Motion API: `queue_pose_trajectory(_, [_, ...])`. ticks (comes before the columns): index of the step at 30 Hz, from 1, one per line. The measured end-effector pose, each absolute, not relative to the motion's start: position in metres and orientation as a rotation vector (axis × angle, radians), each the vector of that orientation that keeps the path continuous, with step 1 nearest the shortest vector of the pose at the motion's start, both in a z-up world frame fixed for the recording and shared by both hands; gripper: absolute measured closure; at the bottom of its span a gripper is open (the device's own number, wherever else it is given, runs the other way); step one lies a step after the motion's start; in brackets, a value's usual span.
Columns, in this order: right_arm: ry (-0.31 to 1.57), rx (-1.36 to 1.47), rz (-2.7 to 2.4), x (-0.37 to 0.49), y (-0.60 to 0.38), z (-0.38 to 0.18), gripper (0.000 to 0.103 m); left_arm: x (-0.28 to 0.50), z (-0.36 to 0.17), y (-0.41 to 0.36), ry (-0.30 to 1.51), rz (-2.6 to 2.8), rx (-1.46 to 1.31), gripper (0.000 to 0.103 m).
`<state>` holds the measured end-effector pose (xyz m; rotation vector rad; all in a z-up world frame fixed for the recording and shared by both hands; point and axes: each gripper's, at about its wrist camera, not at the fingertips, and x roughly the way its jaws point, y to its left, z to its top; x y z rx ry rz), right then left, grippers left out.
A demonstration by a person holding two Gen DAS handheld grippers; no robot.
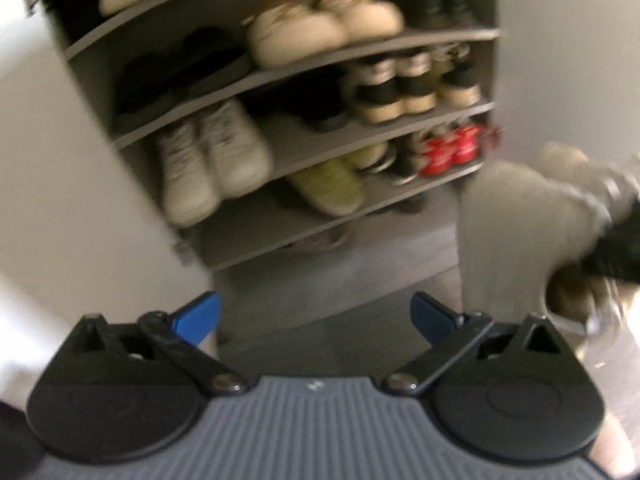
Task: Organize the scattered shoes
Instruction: 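Lift the white slip-on shoes with the right tool and carry them into the cabinet, then push the slip-on shoes onto the lowest shelf with the right tool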
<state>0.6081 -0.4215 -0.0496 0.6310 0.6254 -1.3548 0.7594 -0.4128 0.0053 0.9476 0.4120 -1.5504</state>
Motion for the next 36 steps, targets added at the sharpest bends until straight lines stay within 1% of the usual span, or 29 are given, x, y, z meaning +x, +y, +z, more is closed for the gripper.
queue_pose_trajectory(5, [0.617, 0.54, -1.201, 0.657, -0.506, -0.085, 0.075, 0.772, -0.033, -0.421, 0.424, -1.437, 0.958, 0.001])
queue_pose_trajectory(8, [0.587, 0.506, -1.167, 0.682, -0.535, -0.112, 0.075, 0.772, -0.06, -0.425, 0.404, -1.382, 0.966, 0.001])
queue_pose_trajectory(9, [0.574, 0.496, -1.159, 0.692, -0.545, -0.123, 0.075, 0.777, -0.092, -0.41, 0.364, -1.375, 0.961, 0.001])
queue_pose_trajectory(11, [0.532, 0.466, -1.144, 0.713, -0.568, -0.156, 0.075, 0.778, -0.126, -0.414, 0.364, -1.418, 0.905, 0.0])
queue_pose_trajectory(16, [0.473, 0.398, -1.13, 0.755, -0.611, -0.223, 0.076, 0.793, -0.231, -0.425, 0.34, -1.41, 0.789, 0.002])
queue_pose_trajectory(18, [0.463, 0.374, -1.135, 0.768, -0.627, -0.242, 0.076, 0.796, -0.252, -0.429, 0.325, -1.359, 0.777, 0.002])
queue_pose_trajectory(19, [0.454, 0.363, -1.143, 0.778, -0.637, -0.254, 0.076, 0.804, -0.281, -0.437, 0.338, -1.322, 0.736, 0.002])
queue_pose_trajectory(22, [0.435, 0.309, -1.148, 0.796, -0.654, -0.277, 0.076, 0.816, -0.31, -0.443, 0.361, -1.301, 0.674, 0.002])
queue_pose_trajectory(25, [0.407, 0.288, -1.163, 0.807, -0.668, -0.288, 0.076, 0.827, -0.342, -0.452, 0.38, -1.28, 0.632, 0.002])
queue_pose_trajectory(28, [0.386, 0.274, -1.173, 0.813, -0.677, -0.287, 0.076, 0.834, -0.37, -0.466, 0.383, -1.287, 0.613, 0.002])
queue_pose_trajectory(33, [0.354, 0.263, -1.2, 0.824, -0.691, -0.282, 0.076, 0.837, -0.415, -0.49, 0.336, -1.338, 0.589, 0.002])
queue_pose_trajectory(36, [0.356, 0.228, -1.209, 0.835, -0.692, -0.282, 0.076, 0.836, -0.428, -0.501, 0.332, -1.362, 0.6, 0.002])
